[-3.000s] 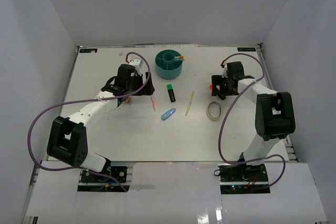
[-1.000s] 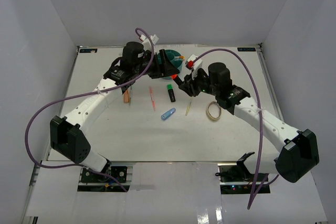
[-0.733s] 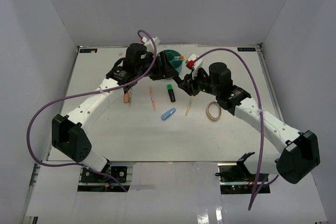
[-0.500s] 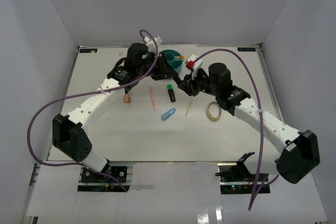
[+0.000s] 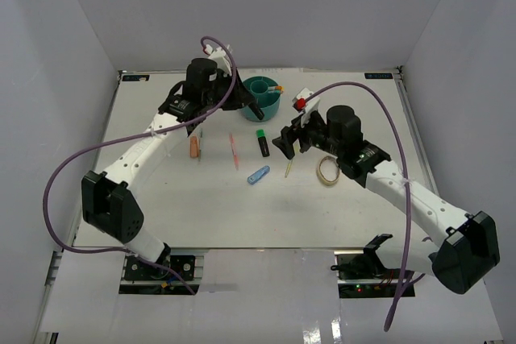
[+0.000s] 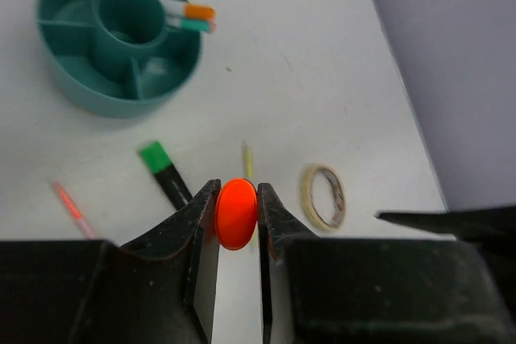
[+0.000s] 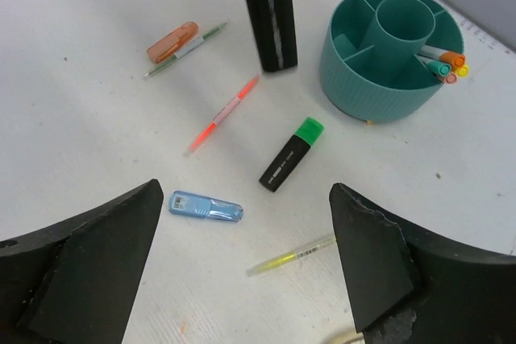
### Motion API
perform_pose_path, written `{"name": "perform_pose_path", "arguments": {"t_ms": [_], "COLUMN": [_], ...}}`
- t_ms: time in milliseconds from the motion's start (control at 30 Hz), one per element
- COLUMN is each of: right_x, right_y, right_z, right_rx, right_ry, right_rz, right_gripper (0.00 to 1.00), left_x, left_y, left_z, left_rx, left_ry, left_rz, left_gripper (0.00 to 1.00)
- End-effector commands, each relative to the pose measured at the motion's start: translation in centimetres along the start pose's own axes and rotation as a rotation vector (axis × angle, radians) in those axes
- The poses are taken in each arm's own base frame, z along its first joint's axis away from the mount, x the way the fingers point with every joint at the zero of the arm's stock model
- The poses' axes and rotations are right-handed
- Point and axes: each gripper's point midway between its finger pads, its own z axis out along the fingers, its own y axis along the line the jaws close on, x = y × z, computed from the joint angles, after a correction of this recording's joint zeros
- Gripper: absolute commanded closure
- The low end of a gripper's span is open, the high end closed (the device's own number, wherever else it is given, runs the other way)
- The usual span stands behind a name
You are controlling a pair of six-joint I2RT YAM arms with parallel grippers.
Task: Sort the stationery into containers
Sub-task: Place the pen in the storage box.
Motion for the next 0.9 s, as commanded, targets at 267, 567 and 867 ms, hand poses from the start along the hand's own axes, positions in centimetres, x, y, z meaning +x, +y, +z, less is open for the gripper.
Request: {"name": "perform_pose_path", "arguments": {"t_ms": [267,567,867], "right_x": [-0.1,2.4,4.3], "right_y": [-1.1,0.0,0.0], "right_z": [-3.4,-3.9,-4.0], "right_rx": [0.137,0.099,0.109], "right_ry": [-0.084,-0.045,-0.003], "right_rz": [0.015,0.056,0.071], "right_gripper": [0.10,0.10,0.10], "left_x": [-12.7,-14.0,-13.5], "left_y": [8.7,11.2,11.5], "left_z": [3.1,9.2,12.8], "left_rx": [-0.224,-0.149,-0.056], "left_ry": [-0.317,-0.339,-0.342], "left_rz": [0.196,0.275,0.336], "left_gripper": [0.89,0.88,0.87]}}
